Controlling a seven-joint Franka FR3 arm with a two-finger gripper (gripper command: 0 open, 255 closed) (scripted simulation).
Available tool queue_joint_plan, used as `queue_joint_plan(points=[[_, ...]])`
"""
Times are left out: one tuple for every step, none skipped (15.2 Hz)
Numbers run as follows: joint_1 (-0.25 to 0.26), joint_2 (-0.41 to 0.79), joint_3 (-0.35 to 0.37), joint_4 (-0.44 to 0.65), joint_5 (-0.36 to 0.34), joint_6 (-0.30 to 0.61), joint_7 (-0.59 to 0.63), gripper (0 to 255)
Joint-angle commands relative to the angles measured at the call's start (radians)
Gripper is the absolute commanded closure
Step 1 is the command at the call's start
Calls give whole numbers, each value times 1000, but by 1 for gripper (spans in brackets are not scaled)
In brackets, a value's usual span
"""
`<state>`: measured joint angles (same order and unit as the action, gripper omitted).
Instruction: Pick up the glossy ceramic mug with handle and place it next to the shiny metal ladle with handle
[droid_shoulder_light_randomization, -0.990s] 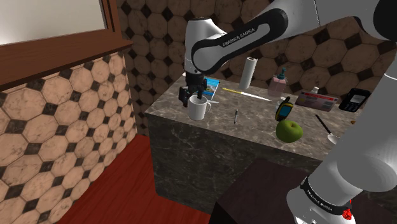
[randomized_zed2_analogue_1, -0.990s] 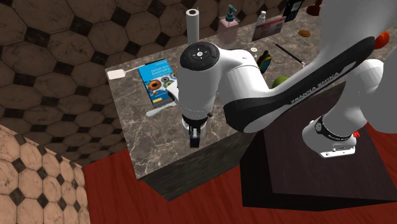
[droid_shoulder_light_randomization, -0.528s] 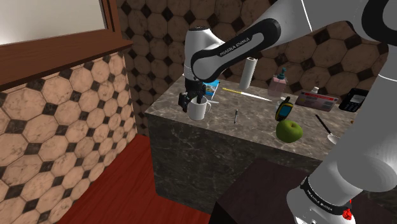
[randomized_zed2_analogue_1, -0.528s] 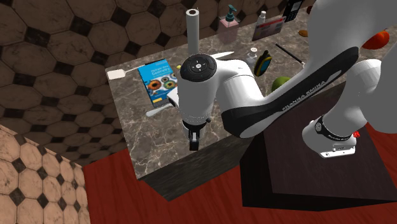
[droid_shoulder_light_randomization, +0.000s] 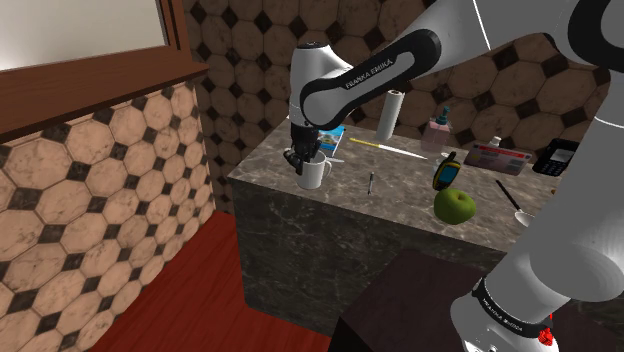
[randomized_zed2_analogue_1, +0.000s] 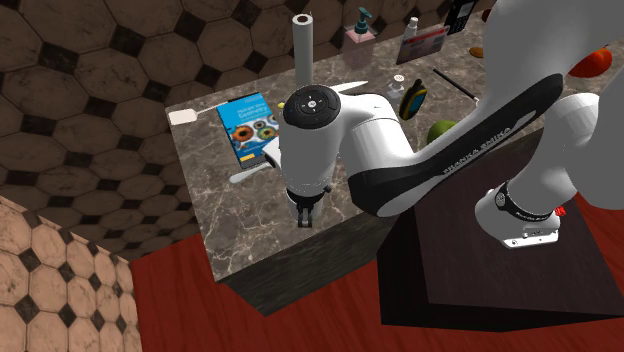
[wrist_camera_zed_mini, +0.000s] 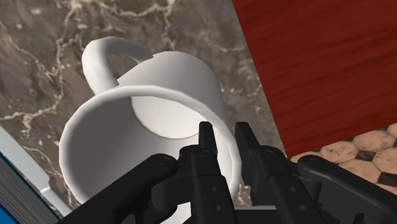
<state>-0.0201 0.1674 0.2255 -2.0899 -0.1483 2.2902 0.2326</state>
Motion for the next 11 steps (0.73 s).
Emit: queue_joint_plan(points=[[0,0,0,0,0,0,0,255],[0,0,0,0,0,0,0,255],[0,0,0,0,0,0,0,255],[0,0,0,0,0,0,0,255],[0,0,0,0,0,0,0,255],[0,0,0,0,0,0,0,255],[0,0,0,0,0,0,0,255],[0,-8,1,5,4,-12,-3,255],[-1,-15,2,10,7,-24,-6,255],[-1,-22,2,15,10,-36,-9,255],[-2,-29,3,21,13,-48,-12,255]])
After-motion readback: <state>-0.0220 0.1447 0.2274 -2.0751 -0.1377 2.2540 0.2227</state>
